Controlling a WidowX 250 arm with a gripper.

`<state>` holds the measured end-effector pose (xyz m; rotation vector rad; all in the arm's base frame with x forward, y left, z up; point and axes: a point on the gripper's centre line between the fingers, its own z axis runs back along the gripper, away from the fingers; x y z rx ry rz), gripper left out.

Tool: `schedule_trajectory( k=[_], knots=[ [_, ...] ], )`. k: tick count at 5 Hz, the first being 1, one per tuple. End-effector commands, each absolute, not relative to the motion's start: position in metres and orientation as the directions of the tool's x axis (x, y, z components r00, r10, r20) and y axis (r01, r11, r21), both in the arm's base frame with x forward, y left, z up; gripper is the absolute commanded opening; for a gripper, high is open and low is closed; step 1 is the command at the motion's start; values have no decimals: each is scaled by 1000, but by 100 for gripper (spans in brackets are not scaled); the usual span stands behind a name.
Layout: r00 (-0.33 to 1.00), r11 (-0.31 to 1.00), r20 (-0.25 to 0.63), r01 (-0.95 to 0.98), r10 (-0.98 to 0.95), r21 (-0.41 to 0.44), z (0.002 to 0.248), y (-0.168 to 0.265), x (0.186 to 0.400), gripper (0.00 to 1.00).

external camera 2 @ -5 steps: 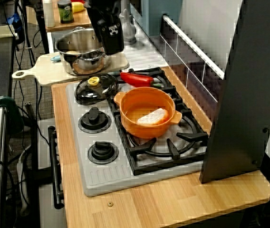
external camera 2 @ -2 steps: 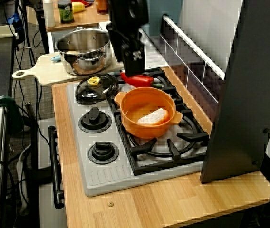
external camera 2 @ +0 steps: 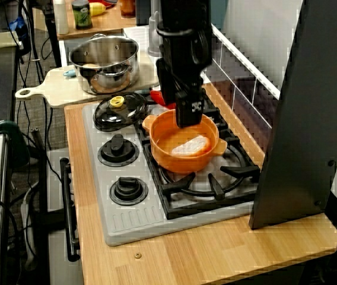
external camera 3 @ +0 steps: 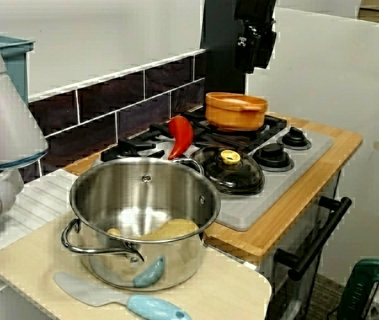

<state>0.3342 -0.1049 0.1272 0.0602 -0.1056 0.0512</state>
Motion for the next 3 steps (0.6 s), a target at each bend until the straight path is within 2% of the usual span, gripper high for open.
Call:
schedule_trajectory(
  k=[1,3],
  knots=[
    [987,995,151,-70,59,69,135,-106,347,100],
    [976,986,177,-145,129,80,128,-104,345,100]
  ],
)
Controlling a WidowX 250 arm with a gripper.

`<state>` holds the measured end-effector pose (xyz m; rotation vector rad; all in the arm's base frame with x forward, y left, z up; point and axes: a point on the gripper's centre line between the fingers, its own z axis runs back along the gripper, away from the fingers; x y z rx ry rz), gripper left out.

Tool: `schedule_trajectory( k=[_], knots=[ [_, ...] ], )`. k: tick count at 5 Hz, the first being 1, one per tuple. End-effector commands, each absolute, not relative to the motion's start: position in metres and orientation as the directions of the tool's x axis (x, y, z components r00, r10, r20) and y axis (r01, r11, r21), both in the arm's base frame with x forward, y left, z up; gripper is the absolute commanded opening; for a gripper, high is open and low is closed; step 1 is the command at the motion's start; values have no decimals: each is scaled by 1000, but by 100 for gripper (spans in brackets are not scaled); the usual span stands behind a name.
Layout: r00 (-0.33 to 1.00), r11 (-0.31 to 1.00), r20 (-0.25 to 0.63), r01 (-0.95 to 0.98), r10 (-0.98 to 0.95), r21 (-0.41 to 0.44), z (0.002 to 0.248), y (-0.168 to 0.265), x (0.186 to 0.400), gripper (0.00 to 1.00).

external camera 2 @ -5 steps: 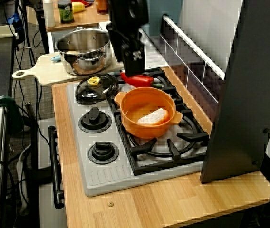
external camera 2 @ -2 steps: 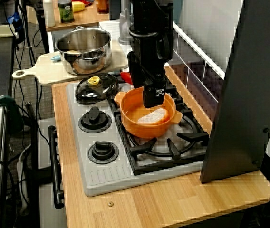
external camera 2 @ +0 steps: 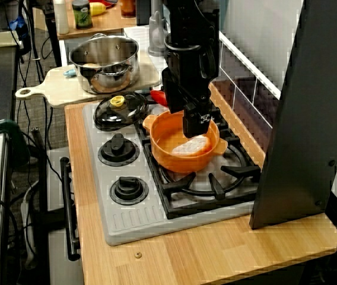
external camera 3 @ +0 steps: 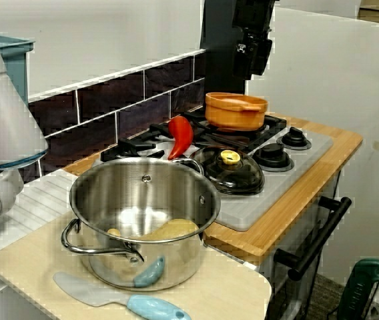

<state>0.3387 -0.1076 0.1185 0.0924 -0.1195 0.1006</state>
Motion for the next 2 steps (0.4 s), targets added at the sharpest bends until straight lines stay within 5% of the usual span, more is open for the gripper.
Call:
schedule_trajectory(
  k=[1,2],
  knots=[
    [975,984,171,-155,138,88,125,-104,346,100],
    [979,984,153,-147,132,96,120,-105,349,100]
  ],
)
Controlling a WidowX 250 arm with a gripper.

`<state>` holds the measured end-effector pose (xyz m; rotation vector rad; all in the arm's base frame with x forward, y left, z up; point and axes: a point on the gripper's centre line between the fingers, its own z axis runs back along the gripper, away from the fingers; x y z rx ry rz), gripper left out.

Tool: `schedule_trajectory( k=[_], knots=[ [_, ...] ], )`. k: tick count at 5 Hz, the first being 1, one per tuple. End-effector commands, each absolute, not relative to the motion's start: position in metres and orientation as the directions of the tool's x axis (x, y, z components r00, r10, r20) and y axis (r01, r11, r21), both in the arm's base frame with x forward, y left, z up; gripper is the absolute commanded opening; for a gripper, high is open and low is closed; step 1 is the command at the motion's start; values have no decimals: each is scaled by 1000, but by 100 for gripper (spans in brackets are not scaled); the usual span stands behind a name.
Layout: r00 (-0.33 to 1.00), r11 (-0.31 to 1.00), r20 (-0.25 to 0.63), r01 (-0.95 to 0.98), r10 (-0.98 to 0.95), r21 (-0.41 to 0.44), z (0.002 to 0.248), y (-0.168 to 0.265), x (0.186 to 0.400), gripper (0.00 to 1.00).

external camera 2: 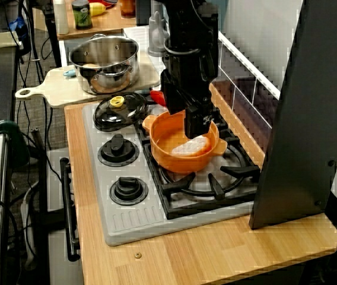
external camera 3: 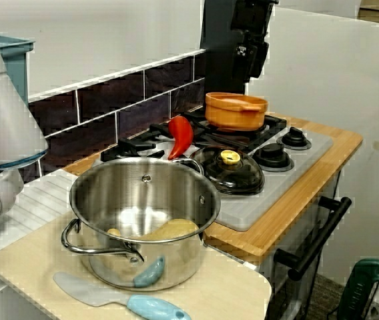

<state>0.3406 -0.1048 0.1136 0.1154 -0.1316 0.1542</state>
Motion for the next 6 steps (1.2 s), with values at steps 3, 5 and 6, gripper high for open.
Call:
schedule_trajectory(
  k=[3,5,6],
  knots=[
    [991,994,135,-26,12,103,110,-118,353,100],
    [990,995,139,16,-30,103,108,-123,354,100],
    [986,991,158,42,-61,124,105,-129,354,100]
  ],
)
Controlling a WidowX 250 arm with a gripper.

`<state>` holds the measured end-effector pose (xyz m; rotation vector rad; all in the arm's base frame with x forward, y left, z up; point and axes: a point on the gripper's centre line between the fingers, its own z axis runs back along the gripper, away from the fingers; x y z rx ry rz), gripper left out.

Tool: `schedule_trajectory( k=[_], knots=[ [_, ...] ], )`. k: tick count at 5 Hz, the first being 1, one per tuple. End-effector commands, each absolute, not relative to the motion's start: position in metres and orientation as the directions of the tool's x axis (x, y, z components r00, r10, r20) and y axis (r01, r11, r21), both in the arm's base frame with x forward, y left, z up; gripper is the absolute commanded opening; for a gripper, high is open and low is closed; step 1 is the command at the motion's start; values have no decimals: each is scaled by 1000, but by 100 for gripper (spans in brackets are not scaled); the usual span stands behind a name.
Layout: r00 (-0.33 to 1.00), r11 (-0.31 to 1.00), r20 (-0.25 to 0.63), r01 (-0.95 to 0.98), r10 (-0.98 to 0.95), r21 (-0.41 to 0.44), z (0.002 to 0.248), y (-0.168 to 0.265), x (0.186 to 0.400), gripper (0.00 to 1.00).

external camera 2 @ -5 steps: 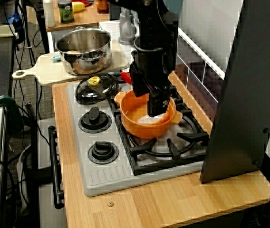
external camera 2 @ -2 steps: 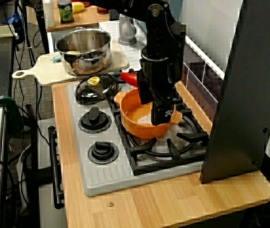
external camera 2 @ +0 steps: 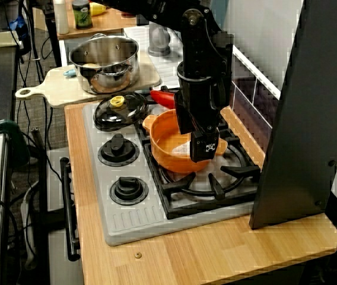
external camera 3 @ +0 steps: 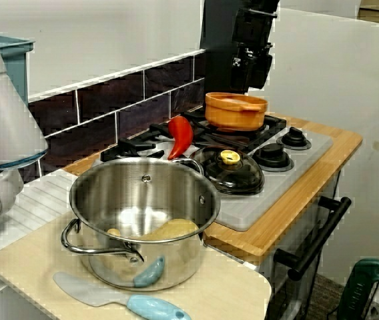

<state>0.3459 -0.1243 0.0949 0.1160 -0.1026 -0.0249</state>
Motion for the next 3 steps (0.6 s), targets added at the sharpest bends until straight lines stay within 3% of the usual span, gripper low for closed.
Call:
schedule_trajectory(
  k=[1,3],
  knots=[
    [983,987,165,55,-80,151,98,-135,354,100],
    [984,983,150,68,-93,168,91,-141,355,100]
  ],
)
